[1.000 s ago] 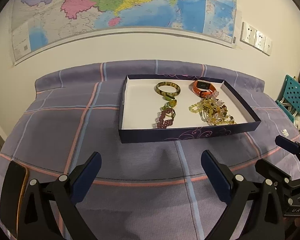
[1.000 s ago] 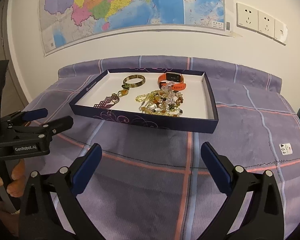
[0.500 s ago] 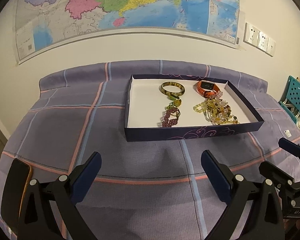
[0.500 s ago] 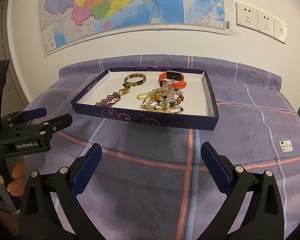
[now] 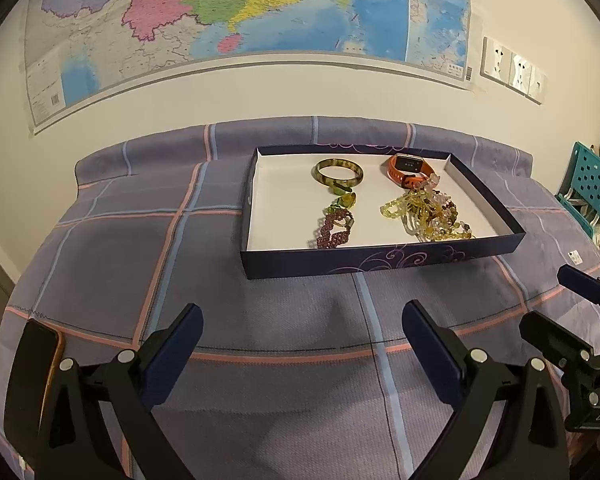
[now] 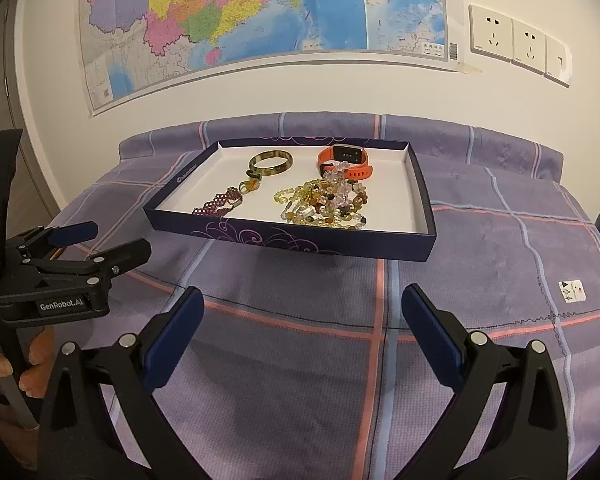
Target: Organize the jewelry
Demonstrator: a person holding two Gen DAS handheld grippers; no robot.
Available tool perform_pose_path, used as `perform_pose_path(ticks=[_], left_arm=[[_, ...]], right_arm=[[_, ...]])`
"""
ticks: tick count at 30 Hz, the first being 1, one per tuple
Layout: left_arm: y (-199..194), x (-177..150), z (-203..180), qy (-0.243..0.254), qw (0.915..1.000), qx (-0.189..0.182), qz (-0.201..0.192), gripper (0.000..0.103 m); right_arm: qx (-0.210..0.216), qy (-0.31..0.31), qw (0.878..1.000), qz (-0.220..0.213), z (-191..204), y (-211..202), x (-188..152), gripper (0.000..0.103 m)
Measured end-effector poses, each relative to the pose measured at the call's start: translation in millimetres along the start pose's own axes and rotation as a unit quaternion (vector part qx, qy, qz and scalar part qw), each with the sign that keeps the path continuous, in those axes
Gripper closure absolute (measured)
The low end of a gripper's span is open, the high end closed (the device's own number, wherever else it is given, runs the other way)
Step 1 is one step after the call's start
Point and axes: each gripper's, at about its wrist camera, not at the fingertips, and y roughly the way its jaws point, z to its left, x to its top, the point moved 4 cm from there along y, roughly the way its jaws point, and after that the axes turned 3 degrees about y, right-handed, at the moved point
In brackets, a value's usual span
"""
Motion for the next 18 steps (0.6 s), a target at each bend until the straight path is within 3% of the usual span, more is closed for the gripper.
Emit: perform_pose_path(ticks=[18], left_arm=[[-1.1, -2.0, -2.8, 0.003, 1.0000, -0.002, 0.001, 0.007]], right_arm=[[0.000, 0.001, 1.000, 0.004, -0.9, 0.3, -2.0, 0.005]])
